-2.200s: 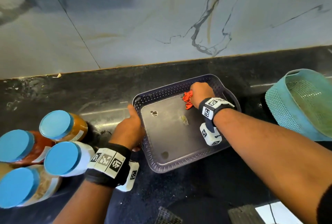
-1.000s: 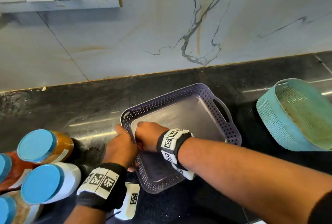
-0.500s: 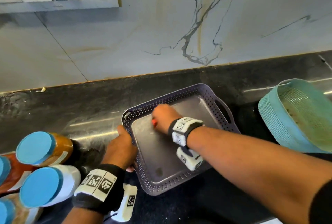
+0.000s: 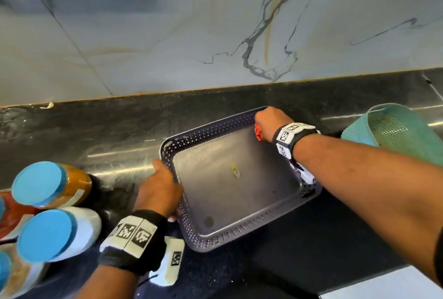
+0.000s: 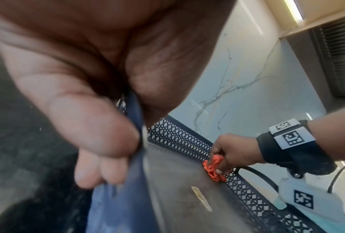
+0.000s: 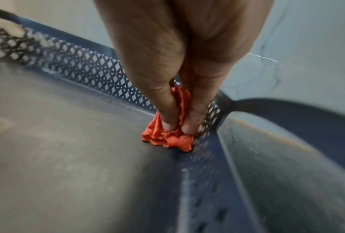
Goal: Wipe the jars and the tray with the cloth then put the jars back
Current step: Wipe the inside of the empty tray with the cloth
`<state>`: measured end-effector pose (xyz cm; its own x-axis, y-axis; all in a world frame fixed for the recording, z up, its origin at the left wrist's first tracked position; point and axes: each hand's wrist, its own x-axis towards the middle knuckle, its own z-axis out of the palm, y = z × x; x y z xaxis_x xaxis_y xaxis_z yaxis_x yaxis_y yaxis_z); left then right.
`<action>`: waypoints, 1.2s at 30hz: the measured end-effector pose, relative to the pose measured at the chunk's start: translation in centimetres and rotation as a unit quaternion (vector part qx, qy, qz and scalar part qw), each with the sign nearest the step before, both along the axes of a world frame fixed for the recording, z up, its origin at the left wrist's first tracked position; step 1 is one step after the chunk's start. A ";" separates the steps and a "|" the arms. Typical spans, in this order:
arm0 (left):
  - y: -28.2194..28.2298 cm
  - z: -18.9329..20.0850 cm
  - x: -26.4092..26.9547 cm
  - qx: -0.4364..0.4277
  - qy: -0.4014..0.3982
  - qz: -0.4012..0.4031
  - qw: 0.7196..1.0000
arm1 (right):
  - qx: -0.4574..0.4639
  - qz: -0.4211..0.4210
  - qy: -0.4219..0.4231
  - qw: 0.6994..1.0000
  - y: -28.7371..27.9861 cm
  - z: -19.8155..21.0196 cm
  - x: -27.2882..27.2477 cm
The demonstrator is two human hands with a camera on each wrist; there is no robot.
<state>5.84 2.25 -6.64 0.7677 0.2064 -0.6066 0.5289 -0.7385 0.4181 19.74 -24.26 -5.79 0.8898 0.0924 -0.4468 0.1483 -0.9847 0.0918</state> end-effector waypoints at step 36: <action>3.0 1.3 -8.3 -0.097 0.074 0.021 0.992 | 0.172 0.179 0.012 0.969 8.1 -2.9 -5.0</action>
